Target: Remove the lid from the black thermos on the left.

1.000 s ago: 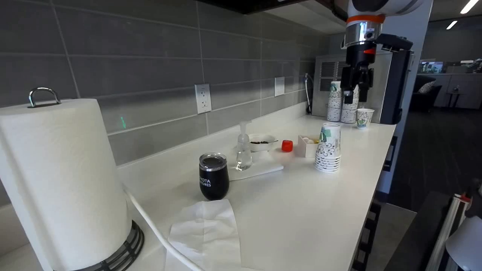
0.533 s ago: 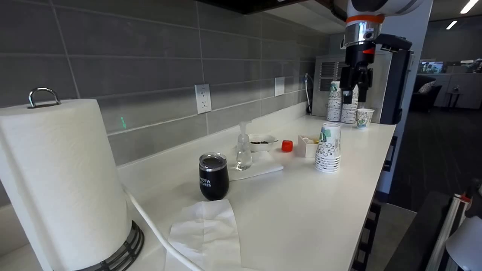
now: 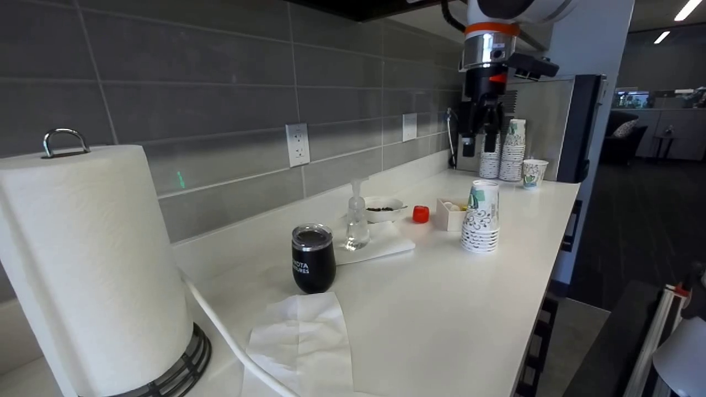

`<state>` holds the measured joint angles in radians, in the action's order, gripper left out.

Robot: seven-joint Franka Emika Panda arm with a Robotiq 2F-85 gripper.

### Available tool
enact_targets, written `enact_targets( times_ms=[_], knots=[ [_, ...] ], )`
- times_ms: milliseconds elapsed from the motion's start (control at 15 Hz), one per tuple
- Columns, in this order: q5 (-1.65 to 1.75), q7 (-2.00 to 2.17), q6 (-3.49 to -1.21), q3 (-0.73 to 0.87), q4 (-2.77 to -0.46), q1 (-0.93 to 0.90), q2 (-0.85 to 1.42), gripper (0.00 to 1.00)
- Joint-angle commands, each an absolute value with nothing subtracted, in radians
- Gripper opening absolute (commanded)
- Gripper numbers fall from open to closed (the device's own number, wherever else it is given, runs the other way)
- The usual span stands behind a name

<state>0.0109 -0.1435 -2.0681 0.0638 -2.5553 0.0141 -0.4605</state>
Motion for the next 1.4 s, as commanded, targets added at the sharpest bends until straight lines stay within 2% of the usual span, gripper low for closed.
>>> enact_targets(
  times_ms=[0,533,1333],
  knots=[
    [-0.034,-0.051,-2.117,-0.022,-2.466,-0.051,-0.336,1.00],
    [-0.016,0.145,-2.279,-0.188,-2.294,-0.145,-0.043,1.00],
    [0.034,0.288,-2.369,-0.233,-2.136,-0.260,0.165,1.00]
  ],
)
